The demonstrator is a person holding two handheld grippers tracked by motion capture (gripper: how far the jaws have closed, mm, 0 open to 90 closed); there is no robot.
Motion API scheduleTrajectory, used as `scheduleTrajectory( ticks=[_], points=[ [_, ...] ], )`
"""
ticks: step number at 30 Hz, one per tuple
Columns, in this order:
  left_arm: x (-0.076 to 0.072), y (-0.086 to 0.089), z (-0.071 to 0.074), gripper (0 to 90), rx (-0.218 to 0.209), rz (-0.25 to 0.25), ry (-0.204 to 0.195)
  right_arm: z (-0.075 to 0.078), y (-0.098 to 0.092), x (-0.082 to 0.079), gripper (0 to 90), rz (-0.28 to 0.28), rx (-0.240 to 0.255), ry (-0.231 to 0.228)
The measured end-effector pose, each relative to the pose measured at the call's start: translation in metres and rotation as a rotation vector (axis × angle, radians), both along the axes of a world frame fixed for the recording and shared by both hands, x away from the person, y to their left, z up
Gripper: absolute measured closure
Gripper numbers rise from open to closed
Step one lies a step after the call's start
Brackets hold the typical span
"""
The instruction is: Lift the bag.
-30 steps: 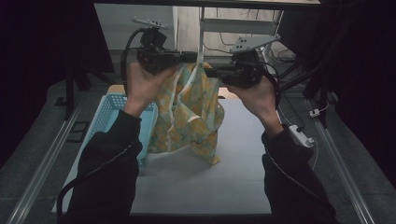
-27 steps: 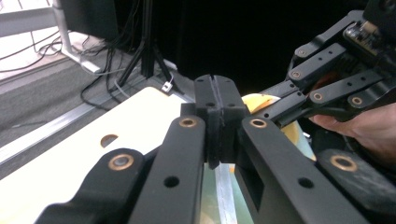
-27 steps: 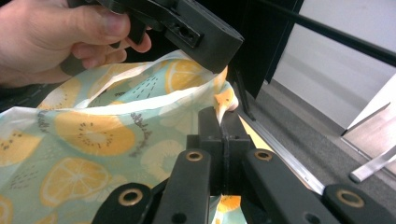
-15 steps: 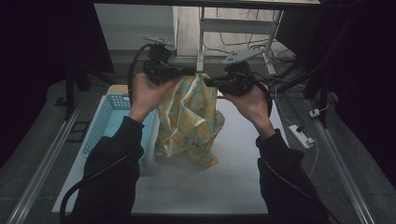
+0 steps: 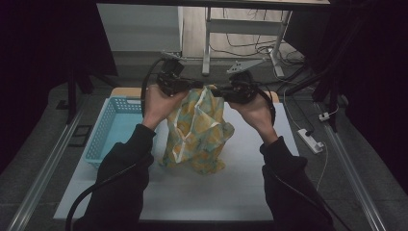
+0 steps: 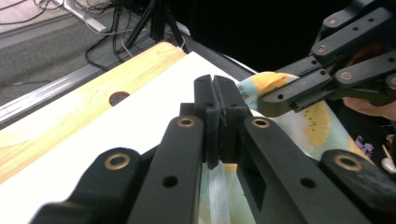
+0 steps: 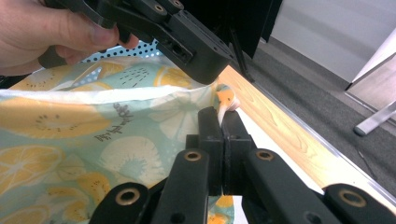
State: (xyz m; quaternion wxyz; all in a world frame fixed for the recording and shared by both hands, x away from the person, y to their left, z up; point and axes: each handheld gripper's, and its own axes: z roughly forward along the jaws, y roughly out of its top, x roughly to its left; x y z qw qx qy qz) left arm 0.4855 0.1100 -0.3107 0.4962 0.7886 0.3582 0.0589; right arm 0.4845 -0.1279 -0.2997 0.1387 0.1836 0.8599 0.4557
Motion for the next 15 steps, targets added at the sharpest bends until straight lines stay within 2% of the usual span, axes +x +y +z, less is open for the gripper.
scheduleTrajectory(
  ticks=[5,8,12,15],
  points=[
    [0.004,-0.001,-0.004,87.7,0.005,0.004,-0.003,-0.002,0.000,0.002,82.1,-0.009,0.005,0.008],
    [0.006,0.000,-0.009,77.0,0.004,0.016,-0.011,-0.002,0.000,0.003,76.4,-0.021,0.010,0.012],
    [0.007,0.000,-0.016,68.5,0.027,0.029,-0.013,-0.006,0.000,0.005,68.9,-0.049,0.002,0.020],
    [0.008,0.004,-0.020,59.4,0.022,0.042,-0.029,-0.008,-0.001,0.008,62.6,-0.065,0.014,0.030]
  ],
)
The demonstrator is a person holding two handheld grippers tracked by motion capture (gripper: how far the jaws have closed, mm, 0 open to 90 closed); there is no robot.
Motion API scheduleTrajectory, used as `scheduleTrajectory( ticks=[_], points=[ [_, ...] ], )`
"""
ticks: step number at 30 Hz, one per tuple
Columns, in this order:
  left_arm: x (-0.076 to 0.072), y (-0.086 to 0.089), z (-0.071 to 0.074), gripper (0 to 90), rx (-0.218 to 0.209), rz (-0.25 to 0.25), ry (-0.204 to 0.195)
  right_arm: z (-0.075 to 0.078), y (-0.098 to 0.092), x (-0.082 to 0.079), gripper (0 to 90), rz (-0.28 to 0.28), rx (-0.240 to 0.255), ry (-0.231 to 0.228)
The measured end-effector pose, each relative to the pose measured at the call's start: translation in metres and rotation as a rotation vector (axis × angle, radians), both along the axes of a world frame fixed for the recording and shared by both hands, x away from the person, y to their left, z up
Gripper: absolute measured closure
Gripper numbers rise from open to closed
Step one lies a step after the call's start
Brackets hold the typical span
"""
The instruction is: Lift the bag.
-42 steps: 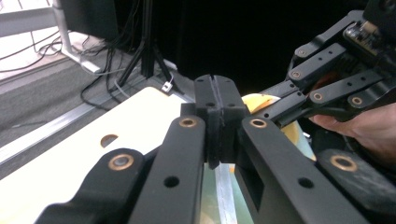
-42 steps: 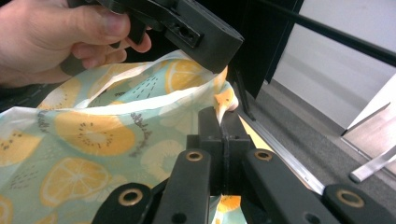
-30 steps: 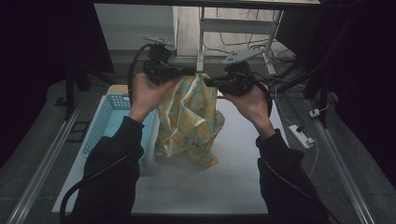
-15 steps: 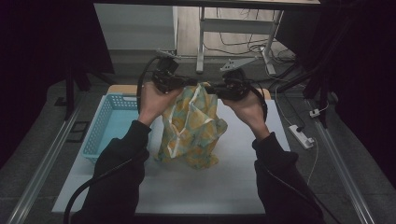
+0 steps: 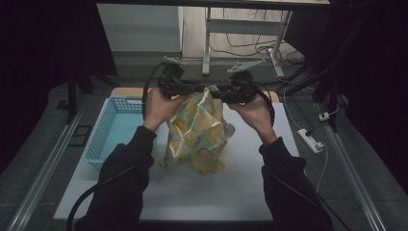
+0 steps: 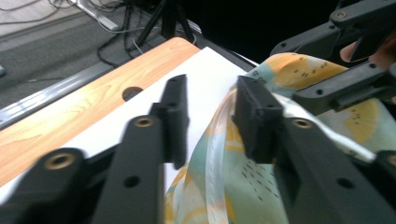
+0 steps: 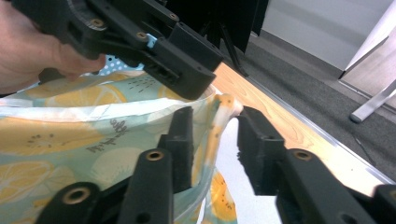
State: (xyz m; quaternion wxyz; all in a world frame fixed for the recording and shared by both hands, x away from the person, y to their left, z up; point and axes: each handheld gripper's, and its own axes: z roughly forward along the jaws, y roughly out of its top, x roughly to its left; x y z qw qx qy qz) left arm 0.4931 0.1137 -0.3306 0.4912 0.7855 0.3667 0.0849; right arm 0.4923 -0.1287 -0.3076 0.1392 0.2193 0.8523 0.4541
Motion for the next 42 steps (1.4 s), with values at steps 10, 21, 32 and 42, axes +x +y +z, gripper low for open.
scheduleTrajectory(
  ticks=[10,21,32,42],
  points=[
    [-0.005,0.016,0.002,26.7,0.007,0.012,-0.021,0.004,-0.009,0.005,43.3,-0.058,0.037,-0.004],
    [-0.023,0.032,-0.011,6.2,0.068,0.023,-0.016,-0.001,-0.024,0.004,32.6,-0.087,0.050,0.021],
    [-0.047,0.039,-0.030,0.0,0.063,-0.036,-0.027,-0.014,-0.028,-0.016,13.2,-0.060,0.083,0.005],
    [-0.069,0.045,-0.056,0.0,0.057,-0.051,-0.011,-0.040,-0.036,-0.031,1.7,-0.065,0.063,0.017]
  ],
)
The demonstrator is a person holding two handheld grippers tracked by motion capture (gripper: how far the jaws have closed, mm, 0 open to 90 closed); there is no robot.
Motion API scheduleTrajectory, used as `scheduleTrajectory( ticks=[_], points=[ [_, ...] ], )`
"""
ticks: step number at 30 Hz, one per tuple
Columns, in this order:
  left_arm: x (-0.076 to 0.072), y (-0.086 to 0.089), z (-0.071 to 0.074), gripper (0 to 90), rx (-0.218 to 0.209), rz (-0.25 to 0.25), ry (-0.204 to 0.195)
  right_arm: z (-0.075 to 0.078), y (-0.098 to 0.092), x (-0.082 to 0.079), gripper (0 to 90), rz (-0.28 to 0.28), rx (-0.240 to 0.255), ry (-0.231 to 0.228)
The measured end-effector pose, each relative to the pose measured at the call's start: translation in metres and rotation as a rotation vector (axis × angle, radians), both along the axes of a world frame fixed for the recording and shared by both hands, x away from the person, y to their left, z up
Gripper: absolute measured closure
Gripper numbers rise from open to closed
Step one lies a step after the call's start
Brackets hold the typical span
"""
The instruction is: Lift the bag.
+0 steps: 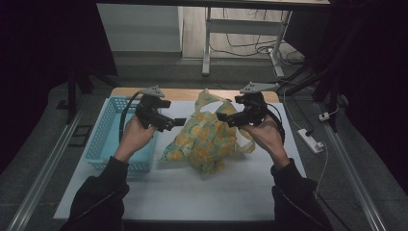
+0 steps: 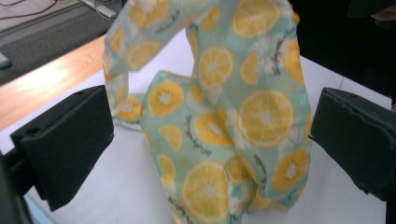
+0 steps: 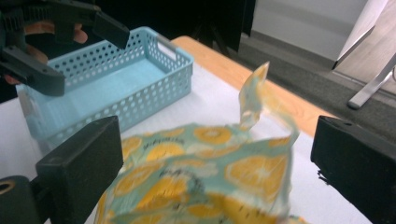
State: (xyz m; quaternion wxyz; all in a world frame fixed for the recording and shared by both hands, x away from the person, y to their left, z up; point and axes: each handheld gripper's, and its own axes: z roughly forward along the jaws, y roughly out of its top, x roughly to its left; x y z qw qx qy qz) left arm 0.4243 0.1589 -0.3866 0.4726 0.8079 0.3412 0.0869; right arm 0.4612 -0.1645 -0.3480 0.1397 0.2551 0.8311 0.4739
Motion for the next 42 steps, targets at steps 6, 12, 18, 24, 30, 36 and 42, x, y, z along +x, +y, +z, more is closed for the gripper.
scheduleTrajectory(
  ticks=[6,12,18,24,30,36,42],
  points=[
    [-0.012,0.001,-0.013,0.0,-0.006,-0.003,-0.004,-0.015,-0.004,-0.010,0.0,-0.016,-0.019,-0.011],
    [-0.023,0.001,-0.028,0.0,0.005,-0.008,-0.006,-0.028,-0.009,-0.020,0.0,-0.039,-0.026,-0.013],
    [-0.030,0.002,-0.041,0.0,0.007,-0.005,0.004,-0.038,-0.015,-0.024,0.0,-0.053,-0.021,-0.007],
    [-0.039,0.005,-0.048,0.0,0.000,0.003,0.014,-0.043,-0.019,-0.028,0.0,-0.056,-0.033,-0.004],
    [-0.051,0.009,-0.056,0.0,-0.007,0.019,0.029,-0.047,-0.029,-0.030,0.0,-0.063,-0.031,0.008],
    [-0.060,0.009,-0.061,0.0,0.004,0.021,0.035,-0.051,-0.038,-0.035,0.0,-0.062,-0.023,0.020],
    [-0.072,0.006,-0.063,0.0,0.009,0.011,0.044,-0.056,-0.044,-0.042,0.0,-0.068,-0.033,0.022]
  ],
)
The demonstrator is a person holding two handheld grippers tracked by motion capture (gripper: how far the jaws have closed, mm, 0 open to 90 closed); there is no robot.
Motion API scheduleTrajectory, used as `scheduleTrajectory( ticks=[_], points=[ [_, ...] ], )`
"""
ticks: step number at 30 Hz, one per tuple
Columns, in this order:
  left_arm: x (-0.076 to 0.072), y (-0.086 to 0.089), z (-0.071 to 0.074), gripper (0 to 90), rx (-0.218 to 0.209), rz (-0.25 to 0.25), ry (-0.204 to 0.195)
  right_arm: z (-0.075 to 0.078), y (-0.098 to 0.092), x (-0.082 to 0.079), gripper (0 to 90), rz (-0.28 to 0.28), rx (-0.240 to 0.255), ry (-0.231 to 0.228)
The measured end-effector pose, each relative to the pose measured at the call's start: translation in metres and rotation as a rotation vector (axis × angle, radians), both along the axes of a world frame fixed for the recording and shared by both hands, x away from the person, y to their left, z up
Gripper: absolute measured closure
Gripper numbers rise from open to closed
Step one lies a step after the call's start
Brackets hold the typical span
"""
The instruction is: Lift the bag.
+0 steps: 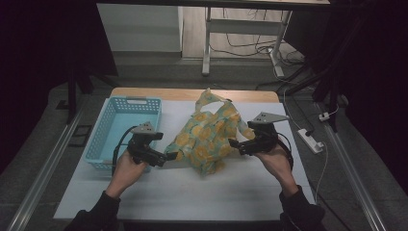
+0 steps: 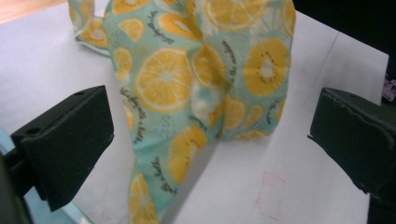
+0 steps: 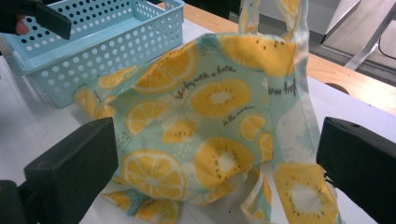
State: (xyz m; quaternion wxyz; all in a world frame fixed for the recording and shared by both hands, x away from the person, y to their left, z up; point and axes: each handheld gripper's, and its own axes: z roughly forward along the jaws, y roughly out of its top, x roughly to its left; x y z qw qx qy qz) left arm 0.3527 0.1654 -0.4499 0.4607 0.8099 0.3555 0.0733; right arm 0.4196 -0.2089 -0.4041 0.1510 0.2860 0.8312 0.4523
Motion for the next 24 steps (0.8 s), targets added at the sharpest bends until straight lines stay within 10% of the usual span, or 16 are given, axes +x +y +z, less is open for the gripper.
scheduleTrajectory(
  ticks=[24],
  points=[
    [-0.077,0.044,-0.018,0.0,-0.022,0.100,0.020,-0.012,-0.035,-0.049,0.0,-0.030,0.023,0.009]
  ],
)
